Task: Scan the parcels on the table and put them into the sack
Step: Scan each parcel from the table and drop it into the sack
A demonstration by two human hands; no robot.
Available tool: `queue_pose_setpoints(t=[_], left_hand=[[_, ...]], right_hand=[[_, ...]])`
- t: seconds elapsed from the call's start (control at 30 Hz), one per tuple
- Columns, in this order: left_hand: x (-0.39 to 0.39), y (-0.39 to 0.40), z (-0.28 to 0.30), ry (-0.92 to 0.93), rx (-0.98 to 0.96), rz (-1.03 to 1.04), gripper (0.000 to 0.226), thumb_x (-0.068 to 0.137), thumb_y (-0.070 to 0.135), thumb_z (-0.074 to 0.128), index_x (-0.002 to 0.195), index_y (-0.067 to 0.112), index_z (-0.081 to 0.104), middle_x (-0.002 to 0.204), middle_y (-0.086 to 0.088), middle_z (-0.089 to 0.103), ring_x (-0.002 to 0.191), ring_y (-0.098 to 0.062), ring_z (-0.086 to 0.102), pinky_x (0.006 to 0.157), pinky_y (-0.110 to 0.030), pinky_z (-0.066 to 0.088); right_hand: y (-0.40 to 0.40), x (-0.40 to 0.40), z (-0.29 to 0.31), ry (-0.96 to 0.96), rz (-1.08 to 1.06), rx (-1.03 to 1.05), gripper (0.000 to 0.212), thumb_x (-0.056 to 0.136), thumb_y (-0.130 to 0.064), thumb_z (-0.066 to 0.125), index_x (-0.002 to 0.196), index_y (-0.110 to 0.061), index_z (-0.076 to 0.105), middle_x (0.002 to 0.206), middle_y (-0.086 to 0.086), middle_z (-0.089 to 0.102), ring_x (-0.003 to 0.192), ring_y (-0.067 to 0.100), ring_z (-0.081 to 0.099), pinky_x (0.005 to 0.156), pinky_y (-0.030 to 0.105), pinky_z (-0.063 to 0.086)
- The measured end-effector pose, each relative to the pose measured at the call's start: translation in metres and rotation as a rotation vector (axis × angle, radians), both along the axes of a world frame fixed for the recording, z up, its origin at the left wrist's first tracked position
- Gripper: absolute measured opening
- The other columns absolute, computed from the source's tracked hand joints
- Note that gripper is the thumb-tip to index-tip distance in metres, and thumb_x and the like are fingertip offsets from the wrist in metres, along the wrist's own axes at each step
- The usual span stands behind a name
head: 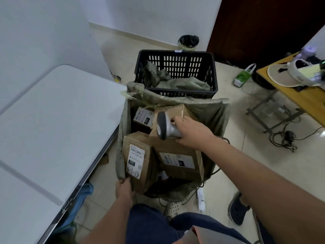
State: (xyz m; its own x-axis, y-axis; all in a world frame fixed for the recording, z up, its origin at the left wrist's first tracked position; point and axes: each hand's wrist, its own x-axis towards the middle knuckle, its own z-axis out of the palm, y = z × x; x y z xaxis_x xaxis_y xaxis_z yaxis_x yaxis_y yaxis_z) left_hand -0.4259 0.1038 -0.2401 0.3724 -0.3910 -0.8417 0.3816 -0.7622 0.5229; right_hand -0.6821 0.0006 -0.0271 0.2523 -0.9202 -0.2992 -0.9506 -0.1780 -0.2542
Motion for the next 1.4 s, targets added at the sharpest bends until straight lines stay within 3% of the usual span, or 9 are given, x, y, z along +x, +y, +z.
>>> queue_pose_setpoints(t=[0.13,0.23,0.3,0.6,0.93,1.1,1.2,1.27,1.4], left_hand=[[-0.022,0.002,0.003,-0.055,-0.029,0.124,0.036,0.093,0.012,0.055,0.125,0.017,0.041,0.111,-0.012,0.053,0.097,-0.026,0.055,0.089,-0.042,0.051],[-0.029,0.001,-0.002,-0.025,-0.02,0.229,0.044,0.087,0.001,0.049,0.127,0.016,0.037,0.098,-0.01,0.052,0.08,-0.02,0.052,0.071,-0.034,0.048],[-0.028,0.001,-0.015,-0.064,-0.004,0.277,0.05,0.078,0.005,0.052,0.123,0.019,0.038,0.109,-0.013,0.056,0.086,-0.023,0.053,0.087,-0.039,0.049],[-0.025,-0.013,-0.001,-0.386,0.029,-0.083,0.056,0.093,0.007,0.046,0.144,0.022,0.03,0.146,-0.02,0.03,0.12,-0.042,0.046,0.103,-0.044,0.041],[-0.007,-0.024,0.033,-0.328,0.047,-0.197,0.056,0.091,0.003,0.053,0.144,0.011,0.035,0.15,-0.017,0.023,0.126,-0.04,0.043,0.108,-0.043,0.042],[0.018,-0.042,0.039,-0.223,0.115,-0.319,0.063,0.081,0.013,0.06,0.141,0.011,0.039,0.138,-0.017,0.042,0.118,-0.039,0.049,0.099,-0.048,0.05],[0.028,-0.051,0.062,-0.075,0.095,-0.411,0.027,0.084,0.008,0.054,0.109,0.0,0.06,0.087,-0.014,0.066,0.074,-0.026,0.059,0.061,-0.034,0.054],[0.034,-0.054,0.079,0.007,0.104,-0.477,0.019,0.095,0.004,0.045,0.081,0.004,0.059,0.057,-0.006,0.056,0.053,-0.019,0.045,0.05,-0.026,0.039],[0.059,-0.065,0.076,0.05,0.106,-0.495,0.014,0.099,0.015,0.049,0.092,0.009,0.059,0.082,-0.011,0.059,0.071,-0.023,0.055,0.064,-0.036,0.051]], right_hand=[[0.012,0.006,-0.039,0.001,-0.013,0.056,0.062,0.085,-0.01,0.067,0.14,-0.022,0.038,0.135,0.003,0.053,0.122,0.021,0.053,0.095,0.037,0.049],[0.026,-0.003,-0.06,-0.006,-0.043,0.018,0.057,0.086,-0.011,0.066,0.136,-0.023,0.041,0.133,0.0,0.055,0.115,0.02,0.058,0.088,0.033,0.048],[0.036,-0.009,-0.072,-0.018,-0.073,-0.003,0.06,0.088,-0.013,0.065,0.14,-0.024,0.038,0.135,-0.003,0.054,0.111,0.019,0.06,0.087,0.031,0.047],[0.048,0.005,-0.099,-0.152,-0.186,0.005,0.067,0.09,-0.021,0.062,0.147,-0.035,0.028,0.132,-0.005,0.05,0.095,0.017,0.062,0.071,0.03,0.055],[0.015,0.026,-0.054,-0.323,-0.121,-0.023,0.037,0.091,-0.031,0.064,0.125,-0.027,0.051,0.1,-0.004,0.065,0.088,0.017,0.064,0.075,0.033,0.053],[-0.019,0.052,-0.019,-0.316,-0.069,0.101,0.031,0.087,-0.027,0.068,0.117,-0.022,0.06,0.103,0.001,0.066,0.093,0.019,0.063,0.075,0.029,0.048],[-0.043,0.077,0.003,-0.301,-0.021,0.177,0.034,0.086,-0.031,0.07,0.116,-0.02,0.06,0.108,0.003,0.065,0.096,0.02,0.061,0.08,0.031,0.049],[-0.059,0.096,0.016,-0.288,-0.009,0.252,0.042,0.085,-0.033,0.072,0.121,-0.019,0.058,0.111,0.003,0.065,0.095,0.02,0.062,0.082,0.034,0.053],[-0.079,0.136,0.032,-0.424,-0.08,0.469,0.041,0.087,-0.025,0.073,0.116,-0.011,0.048,0.1,0.01,0.066,0.076,0.02,0.068,0.068,0.034,0.061]])
